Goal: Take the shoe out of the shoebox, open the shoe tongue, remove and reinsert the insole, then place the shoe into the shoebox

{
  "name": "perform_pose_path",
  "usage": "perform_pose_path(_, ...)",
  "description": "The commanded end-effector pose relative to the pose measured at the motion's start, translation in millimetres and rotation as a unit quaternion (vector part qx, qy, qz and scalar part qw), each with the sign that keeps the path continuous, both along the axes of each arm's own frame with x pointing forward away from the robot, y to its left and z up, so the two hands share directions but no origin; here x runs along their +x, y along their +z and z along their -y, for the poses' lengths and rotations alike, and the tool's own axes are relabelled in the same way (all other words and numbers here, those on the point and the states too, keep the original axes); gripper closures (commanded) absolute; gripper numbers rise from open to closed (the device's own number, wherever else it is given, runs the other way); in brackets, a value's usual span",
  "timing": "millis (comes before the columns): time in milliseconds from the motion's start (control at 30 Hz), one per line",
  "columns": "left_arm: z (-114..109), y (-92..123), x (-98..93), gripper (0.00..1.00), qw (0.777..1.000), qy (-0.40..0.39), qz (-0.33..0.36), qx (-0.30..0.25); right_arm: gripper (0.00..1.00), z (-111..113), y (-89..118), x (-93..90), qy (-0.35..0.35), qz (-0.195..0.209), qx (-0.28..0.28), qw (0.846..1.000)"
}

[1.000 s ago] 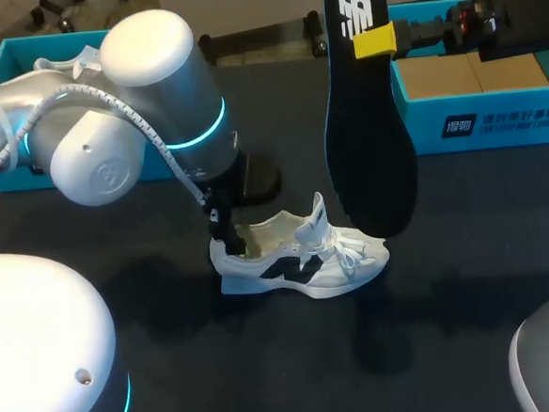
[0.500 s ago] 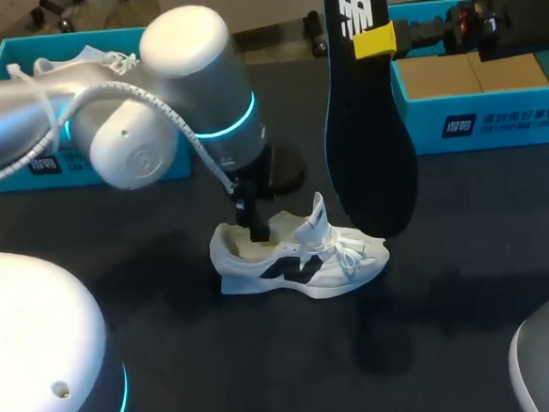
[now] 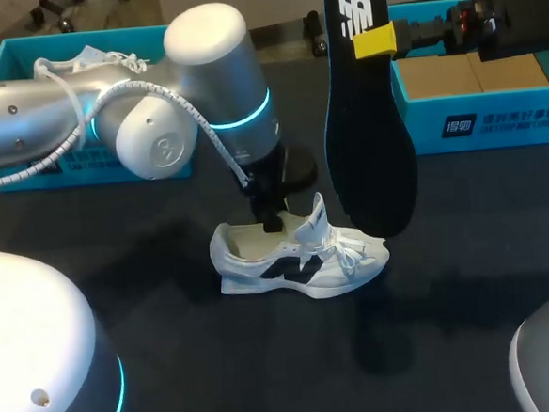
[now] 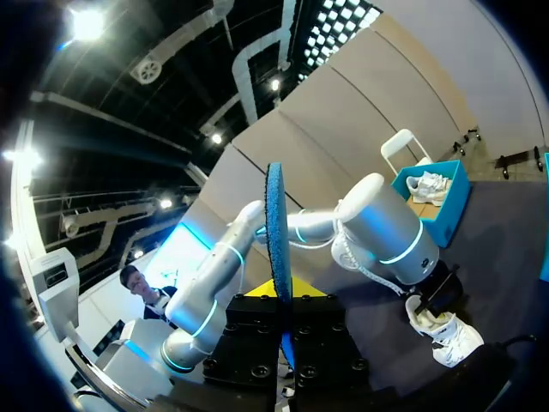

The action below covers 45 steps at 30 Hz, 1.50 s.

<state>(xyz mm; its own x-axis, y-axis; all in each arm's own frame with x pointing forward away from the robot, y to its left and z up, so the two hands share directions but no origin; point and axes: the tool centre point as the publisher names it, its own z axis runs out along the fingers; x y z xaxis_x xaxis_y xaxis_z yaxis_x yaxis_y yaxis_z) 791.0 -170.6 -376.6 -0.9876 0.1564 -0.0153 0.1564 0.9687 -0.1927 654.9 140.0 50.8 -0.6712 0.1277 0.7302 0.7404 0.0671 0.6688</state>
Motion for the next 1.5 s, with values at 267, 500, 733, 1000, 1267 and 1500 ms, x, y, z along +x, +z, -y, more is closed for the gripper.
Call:
perform_pose_path(267,6,-13,-7.1,0.63,1.0,-0.002,-0.02,-0.003,1.0,-3,0,2.8,0.001,-0.001,-0.002,1.0)
perform_pose_path(500,6,-18,-10.9,1.0,1.0,0.0,-0.027,-0.001,1.0,-3,0,2.8,0.001,-0.001,-0.002,1.0)
perform_pose_path(733,1,-9,-16.6,1.0,0.999,-0.025,-0.035,0.006,1.0,-3,0,2.8,0.001,-0.001,-0.002,1.0)
perform_pose_path(1000,-7,12,-10.8,1.0,0.984,-0.146,-0.1,0.008,1.0,-3,0,2.8,0.001,-0.001,-0.002,1.0)
perform_pose_path(1267,-9,26,-2.9,1.0,0.953,-0.259,-0.158,0.014,1.0,-3,0,2.8,0.001,-0.001,-0.002,1.0)
perform_pose_path(1500,-7,37,-10.2,1.0,0.929,-0.341,-0.137,0.037,1.0,-3,0,2.8,0.001,-0.001,-0.002,1.0)
